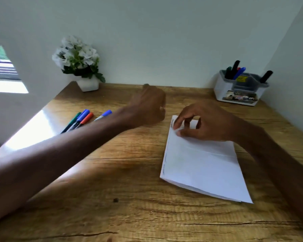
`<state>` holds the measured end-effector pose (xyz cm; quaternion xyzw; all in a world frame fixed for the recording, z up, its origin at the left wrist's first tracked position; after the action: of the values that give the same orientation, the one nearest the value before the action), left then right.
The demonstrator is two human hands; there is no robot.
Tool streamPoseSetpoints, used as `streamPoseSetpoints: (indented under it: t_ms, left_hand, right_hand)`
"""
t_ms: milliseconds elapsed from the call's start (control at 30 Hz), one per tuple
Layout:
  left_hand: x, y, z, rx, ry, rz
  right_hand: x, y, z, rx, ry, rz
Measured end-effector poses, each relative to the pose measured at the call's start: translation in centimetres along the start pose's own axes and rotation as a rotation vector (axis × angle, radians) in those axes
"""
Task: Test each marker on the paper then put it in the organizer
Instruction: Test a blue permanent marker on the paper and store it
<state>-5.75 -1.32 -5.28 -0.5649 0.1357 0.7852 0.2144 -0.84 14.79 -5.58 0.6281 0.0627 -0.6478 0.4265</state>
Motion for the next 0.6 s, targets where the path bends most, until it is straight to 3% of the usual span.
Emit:
streamPoseSetpoints:
  t_ms: [167,267,433,600]
  left_hand:
    - [-2.6,4.3,-1.6,-0.194,0.335,0.331]
    - [-2.5,7.9,-4.3,-0.309,0.397,0.403]
    - [0.4,12.8,-11.3,-0.567,0.540,0.223]
    - [1.2,10.9,-12.2,-0.504,0.449,0.101]
  right_hand:
    - [0.5,-0.5,0.3,0.018,0.034,-0.053]
    - [0.7,-0.5,0.4,0.026,0.039,-0.034]
    - [0.9,-0.3,0.6,0.042,0.045,-0.019]
    - [1.2,0.0,0.7,0.047,0.030,-0.005]
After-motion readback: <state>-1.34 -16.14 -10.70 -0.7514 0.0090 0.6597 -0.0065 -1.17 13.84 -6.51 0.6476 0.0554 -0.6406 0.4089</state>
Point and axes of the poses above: each hand's wrist, its own z-axis towards the middle knuckle, its own x-axis out of the palm, y = z × x, the point moved 5 cm from there along z, towards the middle knuckle, and after that the axes turned 9 degrees about z, right-handed, at the moved point
